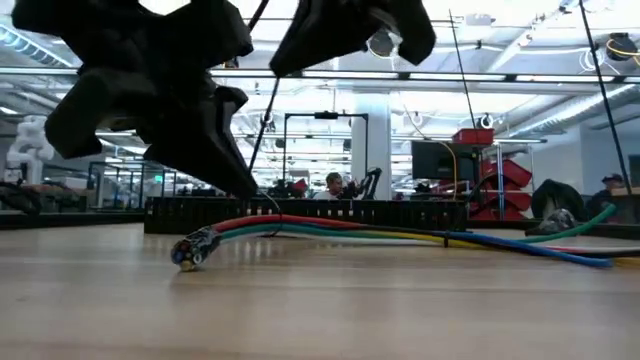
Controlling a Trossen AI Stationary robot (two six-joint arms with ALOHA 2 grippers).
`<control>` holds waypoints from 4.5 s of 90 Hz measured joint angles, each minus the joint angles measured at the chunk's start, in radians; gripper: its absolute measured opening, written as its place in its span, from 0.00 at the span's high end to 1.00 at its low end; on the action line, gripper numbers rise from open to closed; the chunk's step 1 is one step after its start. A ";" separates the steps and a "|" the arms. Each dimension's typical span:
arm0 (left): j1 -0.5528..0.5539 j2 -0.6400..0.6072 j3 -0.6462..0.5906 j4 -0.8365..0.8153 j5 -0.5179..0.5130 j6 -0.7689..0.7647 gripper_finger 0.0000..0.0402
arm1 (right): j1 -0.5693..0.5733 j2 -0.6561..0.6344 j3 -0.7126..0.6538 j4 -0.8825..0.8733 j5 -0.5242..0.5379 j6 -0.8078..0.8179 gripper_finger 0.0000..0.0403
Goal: Ziptie cables
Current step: Wrap the black zip tie on the cables, then put the zip tied cables into the black cable duct
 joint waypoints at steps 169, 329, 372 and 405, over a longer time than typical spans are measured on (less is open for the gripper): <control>-0.219 -0.347 -0.058 -0.504 -0.465 -1.093 0.55 | 0.196 -0.238 -0.264 -0.624 0.399 1.145 0.51; -0.165 0.183 -0.052 0.107 -0.273 -1.239 0.77 | 0.079 -0.113 -0.745 0.257 0.046 1.341 0.74; -0.167 0.187 -0.052 0.068 -0.259 -1.234 0.96 | 0.144 -0.296 -0.739 0.149 0.071 1.241 0.78; -0.167 0.187 -0.053 0.067 -0.256 -1.208 0.96 | 0.141 -0.286 -0.740 0.084 0.080 1.298 0.65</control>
